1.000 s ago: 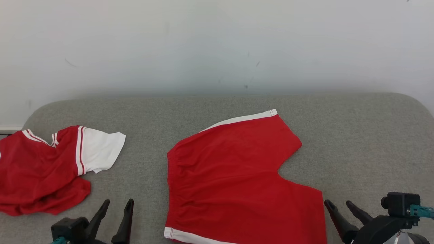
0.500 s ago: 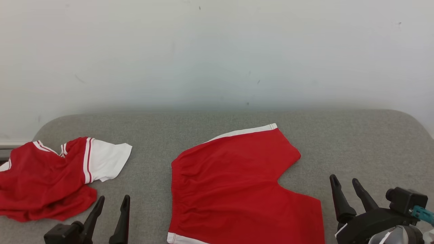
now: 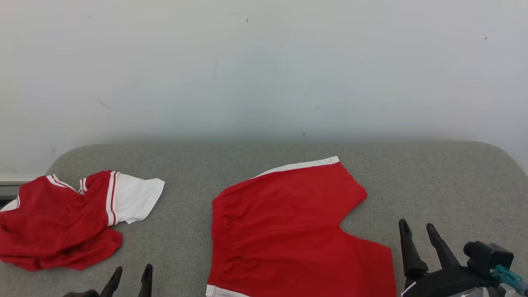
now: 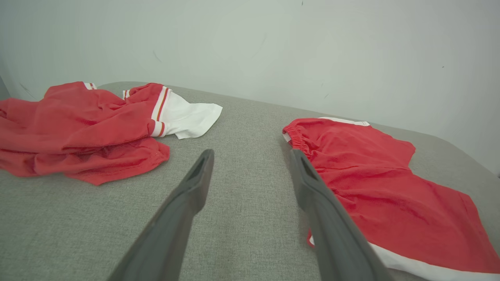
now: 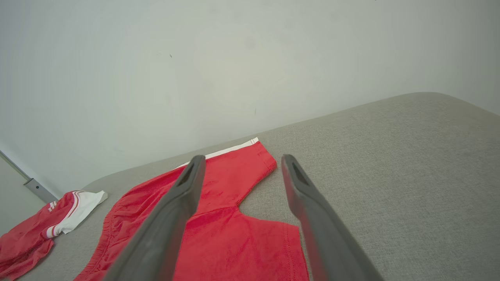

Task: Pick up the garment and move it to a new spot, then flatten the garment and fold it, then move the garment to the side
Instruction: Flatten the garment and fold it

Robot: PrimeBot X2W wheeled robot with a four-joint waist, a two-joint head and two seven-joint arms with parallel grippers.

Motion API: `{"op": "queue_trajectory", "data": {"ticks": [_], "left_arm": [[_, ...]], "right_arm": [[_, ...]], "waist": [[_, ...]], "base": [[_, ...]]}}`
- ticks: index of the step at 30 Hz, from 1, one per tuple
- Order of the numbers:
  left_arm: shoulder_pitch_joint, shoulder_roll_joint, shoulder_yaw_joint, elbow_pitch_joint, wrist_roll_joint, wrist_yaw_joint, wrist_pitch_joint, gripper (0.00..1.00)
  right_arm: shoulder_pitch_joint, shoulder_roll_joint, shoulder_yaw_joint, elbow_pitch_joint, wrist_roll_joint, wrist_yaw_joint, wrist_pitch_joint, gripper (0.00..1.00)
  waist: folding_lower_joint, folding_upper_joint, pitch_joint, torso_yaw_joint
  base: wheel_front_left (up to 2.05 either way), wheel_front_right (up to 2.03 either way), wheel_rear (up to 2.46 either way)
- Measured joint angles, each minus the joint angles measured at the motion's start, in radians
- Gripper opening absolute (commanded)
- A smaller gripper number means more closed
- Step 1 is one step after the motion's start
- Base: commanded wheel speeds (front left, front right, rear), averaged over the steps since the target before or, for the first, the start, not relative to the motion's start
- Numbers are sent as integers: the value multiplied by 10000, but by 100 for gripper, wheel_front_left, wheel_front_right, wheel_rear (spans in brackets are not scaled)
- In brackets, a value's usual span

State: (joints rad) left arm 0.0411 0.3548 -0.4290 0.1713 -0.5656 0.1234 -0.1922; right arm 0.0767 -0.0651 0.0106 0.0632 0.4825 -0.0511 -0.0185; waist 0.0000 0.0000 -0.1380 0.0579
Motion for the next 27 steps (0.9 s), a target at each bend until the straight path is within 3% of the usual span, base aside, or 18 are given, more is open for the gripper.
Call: {"op": "queue_trajectory", "data": {"ticks": [27], "left_arm": [[158,-63,244,-441,314,8,688,100]], "right_arm": [[-35,63,324,742,92,472,-934,100]], "waist": [[1,0,107,-32]], "base": [[0,0,0]]}}
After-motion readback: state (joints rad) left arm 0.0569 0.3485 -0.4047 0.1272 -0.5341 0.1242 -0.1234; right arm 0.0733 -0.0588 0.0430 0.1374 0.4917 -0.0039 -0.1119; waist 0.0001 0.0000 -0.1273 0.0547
